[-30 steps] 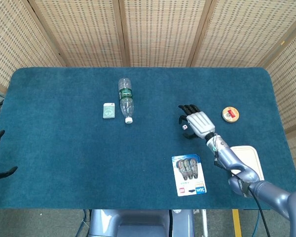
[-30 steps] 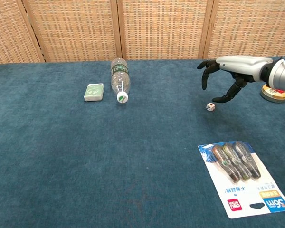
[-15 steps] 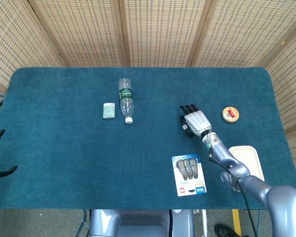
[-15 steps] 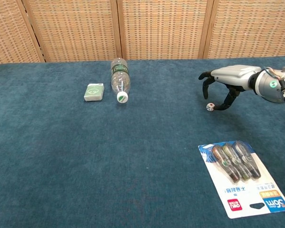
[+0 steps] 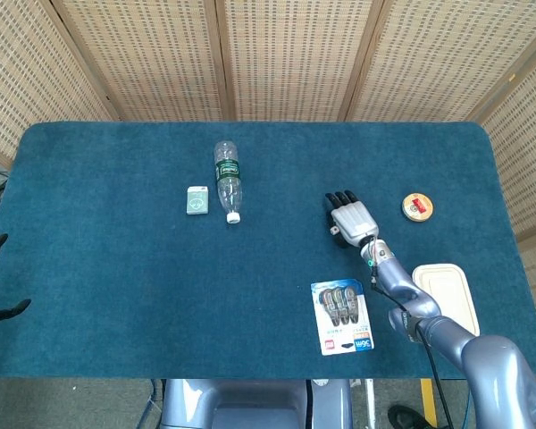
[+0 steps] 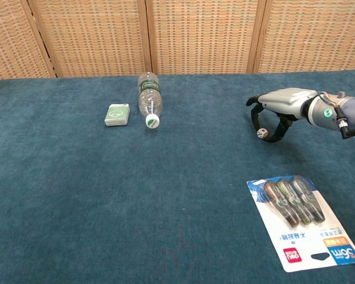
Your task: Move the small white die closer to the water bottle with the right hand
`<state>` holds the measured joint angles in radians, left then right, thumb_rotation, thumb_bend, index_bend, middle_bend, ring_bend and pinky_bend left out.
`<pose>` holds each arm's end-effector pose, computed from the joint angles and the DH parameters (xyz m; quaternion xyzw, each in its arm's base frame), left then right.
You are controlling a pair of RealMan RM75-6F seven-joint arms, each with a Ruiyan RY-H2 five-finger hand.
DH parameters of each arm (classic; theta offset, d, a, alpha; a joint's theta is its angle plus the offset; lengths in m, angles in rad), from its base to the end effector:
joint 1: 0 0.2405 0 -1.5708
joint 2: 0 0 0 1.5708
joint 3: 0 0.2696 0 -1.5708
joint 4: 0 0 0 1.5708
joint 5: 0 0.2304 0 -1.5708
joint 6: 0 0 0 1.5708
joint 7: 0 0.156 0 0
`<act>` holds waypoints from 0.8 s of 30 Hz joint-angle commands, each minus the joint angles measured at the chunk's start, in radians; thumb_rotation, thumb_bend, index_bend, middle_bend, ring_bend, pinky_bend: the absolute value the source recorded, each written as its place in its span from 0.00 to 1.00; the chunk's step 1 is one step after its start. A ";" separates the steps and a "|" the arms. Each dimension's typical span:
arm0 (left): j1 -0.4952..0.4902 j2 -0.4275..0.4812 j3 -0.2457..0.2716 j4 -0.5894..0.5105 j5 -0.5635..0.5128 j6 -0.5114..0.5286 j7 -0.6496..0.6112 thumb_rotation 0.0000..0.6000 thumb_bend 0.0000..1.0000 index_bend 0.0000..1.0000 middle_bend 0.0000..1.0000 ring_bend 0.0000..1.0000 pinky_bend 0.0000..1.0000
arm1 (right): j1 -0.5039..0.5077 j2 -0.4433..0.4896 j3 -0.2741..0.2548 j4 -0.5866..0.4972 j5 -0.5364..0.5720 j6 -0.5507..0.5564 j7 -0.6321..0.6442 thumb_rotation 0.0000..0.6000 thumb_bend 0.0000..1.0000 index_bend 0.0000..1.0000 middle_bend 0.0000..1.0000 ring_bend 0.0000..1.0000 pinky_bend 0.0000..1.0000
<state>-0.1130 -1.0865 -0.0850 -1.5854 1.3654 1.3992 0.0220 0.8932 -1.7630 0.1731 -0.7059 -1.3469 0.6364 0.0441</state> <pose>-0.3547 0.2132 0.1631 -0.5775 -0.4008 -0.3409 0.6242 -0.2190 -0.4733 -0.0581 0.7791 -0.3382 0.2678 0.4549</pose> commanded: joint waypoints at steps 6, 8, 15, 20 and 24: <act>-0.002 0.000 0.001 0.000 -0.001 -0.002 0.001 1.00 0.00 0.00 0.00 0.00 0.00 | 0.000 0.000 -0.001 0.001 0.001 0.016 0.002 1.00 0.46 0.54 0.09 0.00 0.05; -0.002 0.001 0.001 -0.001 0.000 -0.002 0.000 1.00 0.00 0.00 0.00 0.00 0.00 | -0.001 0.006 -0.001 -0.006 0.001 0.022 0.003 1.00 0.47 0.54 0.09 0.00 0.05; -0.002 0.011 0.009 -0.008 0.018 -0.003 -0.019 1.00 0.00 0.00 0.00 0.00 0.00 | -0.033 0.176 0.004 -0.227 -0.057 0.170 -0.003 1.00 0.47 0.54 0.10 0.00 0.06; 0.002 0.017 0.015 -0.009 0.031 0.002 -0.034 1.00 0.00 0.00 0.00 0.00 0.00 | -0.057 0.336 0.027 -0.438 -0.079 0.256 -0.051 1.00 0.47 0.54 0.10 0.00 0.08; 0.008 0.026 0.022 -0.014 0.051 0.014 -0.055 1.00 0.00 0.00 0.00 0.00 0.00 | -0.081 0.505 0.060 -0.654 -0.061 0.296 -0.129 1.00 0.47 0.54 0.10 0.00 0.09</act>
<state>-0.1075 -1.0630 -0.0651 -1.5976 1.4110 1.4089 -0.0279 0.8410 -1.4063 0.2011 -1.1894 -1.4084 0.8731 -0.0130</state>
